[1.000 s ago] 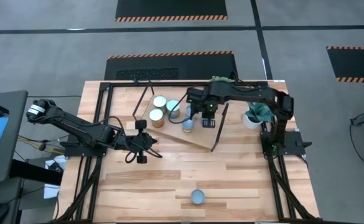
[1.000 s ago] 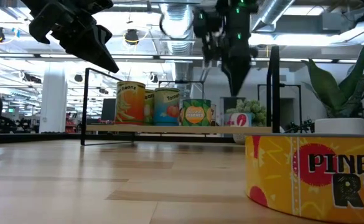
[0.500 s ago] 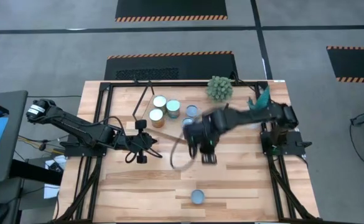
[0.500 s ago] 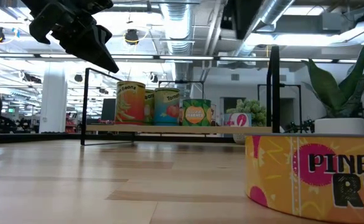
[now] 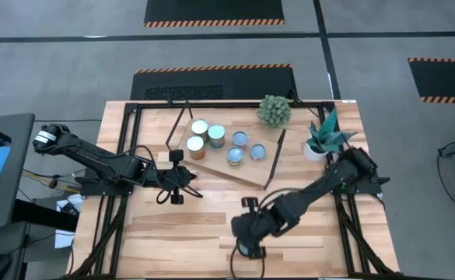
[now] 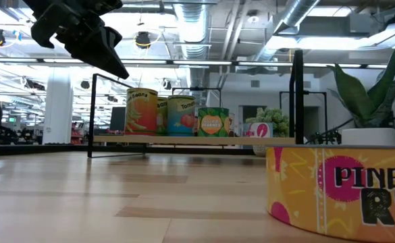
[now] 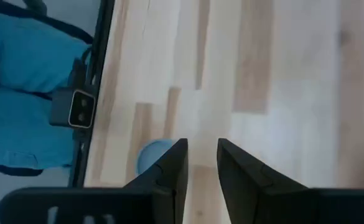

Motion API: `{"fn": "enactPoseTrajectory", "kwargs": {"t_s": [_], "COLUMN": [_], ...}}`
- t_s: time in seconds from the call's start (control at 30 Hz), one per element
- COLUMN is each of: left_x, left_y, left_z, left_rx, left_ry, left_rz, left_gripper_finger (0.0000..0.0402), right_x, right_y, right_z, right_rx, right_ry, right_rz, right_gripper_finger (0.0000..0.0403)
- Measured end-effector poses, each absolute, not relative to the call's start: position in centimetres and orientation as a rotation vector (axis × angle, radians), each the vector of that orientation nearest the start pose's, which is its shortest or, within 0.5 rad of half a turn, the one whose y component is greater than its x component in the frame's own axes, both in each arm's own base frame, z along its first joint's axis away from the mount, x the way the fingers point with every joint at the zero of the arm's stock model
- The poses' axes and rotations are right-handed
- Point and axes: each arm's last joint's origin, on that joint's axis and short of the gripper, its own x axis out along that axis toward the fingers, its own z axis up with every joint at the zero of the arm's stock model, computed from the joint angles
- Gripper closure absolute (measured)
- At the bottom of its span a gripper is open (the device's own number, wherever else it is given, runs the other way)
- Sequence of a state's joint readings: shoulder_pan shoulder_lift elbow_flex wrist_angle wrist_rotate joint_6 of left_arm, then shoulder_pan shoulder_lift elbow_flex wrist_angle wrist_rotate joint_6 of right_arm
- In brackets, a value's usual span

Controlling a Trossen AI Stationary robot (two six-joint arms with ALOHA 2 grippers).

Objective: Pick and place cans onto a shelf
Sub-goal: Put the canned pineapple rings on the shelf

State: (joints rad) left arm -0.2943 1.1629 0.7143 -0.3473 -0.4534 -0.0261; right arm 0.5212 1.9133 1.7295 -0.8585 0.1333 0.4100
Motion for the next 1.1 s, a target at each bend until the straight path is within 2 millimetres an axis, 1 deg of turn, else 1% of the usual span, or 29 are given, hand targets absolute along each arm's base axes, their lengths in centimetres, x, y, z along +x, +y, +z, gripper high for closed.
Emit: {"fn": "enactPoseTrajectory", "kwargs": {"t_s": [0.13,0.27,0.37,0.53,0.73,1.1], "left_x": [22.2,22.2,22.2,22.2,22.2,22.1], "left_y": [-5.4,-5.4,-5.5,-5.5,-5.5,-5.6], "left_z": [22.7,22.7,22.7,22.7,22.6,22.6], "left_rx": [0.256,0.249,0.249,0.269,0.268,0.246], "left_ry": [0.739,0.738,0.74,0.742,0.743,0.753], "left_rz": [0.164,0.153,0.14,0.13,0.131,0.086], "left_gripper_finger": [0.0401,0.0401,0.0401,0.0401,0.0401,0.0401], "right_x": [36.6,37.3,37.7,38.2,38.1,37.9], "right_y": [21.7,22.2,22.2,22.5,22.6,22.3], "right_z": [25.5,22.2,20.8,18.6,18.0,18.1], "right_rx": [0.067,0.045,0.034,0.053,0.07,0.074], "right_ry": [1.075,1.171,1.204,1.28,1.305,1.329], "right_rz": [0.127,0.116,0.103,0.136,0.108,0.085], "right_gripper_finger": [0.0294,0.0294,0.0294,0.0294,0.0294,0.0294]}}
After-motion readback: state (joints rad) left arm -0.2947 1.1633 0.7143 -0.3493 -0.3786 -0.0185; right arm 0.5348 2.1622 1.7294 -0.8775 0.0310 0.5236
